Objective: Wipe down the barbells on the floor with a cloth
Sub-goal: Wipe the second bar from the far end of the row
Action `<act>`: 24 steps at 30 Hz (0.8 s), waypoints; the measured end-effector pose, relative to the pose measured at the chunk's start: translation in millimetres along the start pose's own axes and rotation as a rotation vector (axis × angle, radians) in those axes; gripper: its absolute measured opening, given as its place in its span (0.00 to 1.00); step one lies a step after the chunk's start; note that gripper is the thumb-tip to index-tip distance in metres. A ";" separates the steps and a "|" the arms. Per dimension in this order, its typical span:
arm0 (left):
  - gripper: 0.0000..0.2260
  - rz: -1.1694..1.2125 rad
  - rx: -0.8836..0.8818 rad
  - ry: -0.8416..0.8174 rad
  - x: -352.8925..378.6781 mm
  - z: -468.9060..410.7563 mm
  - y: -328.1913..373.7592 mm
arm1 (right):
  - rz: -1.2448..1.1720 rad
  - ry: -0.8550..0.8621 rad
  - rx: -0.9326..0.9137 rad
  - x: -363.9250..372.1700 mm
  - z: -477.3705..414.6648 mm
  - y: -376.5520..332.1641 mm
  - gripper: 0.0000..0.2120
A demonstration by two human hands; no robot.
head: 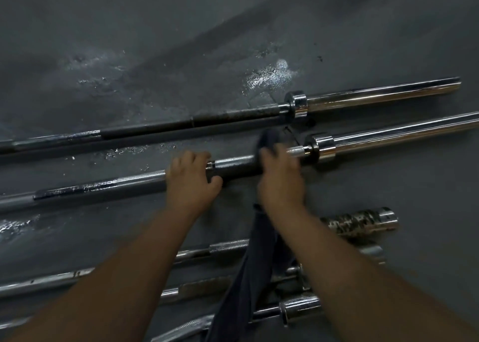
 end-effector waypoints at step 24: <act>0.41 -0.087 0.085 -0.211 -34.8 183.4 -5.0 | -0.666 -0.322 0.069 5.6 200.2 -35.2 0.23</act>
Point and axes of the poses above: each hand's wrist, its own z-axis away from the middle knuckle, its own x-axis out of the palm, y = z × x, the point moved 8 cm from there along -z, towards the middle knuckle, and after that the axes turned 14 degrees about x, right-handed, at the moved point
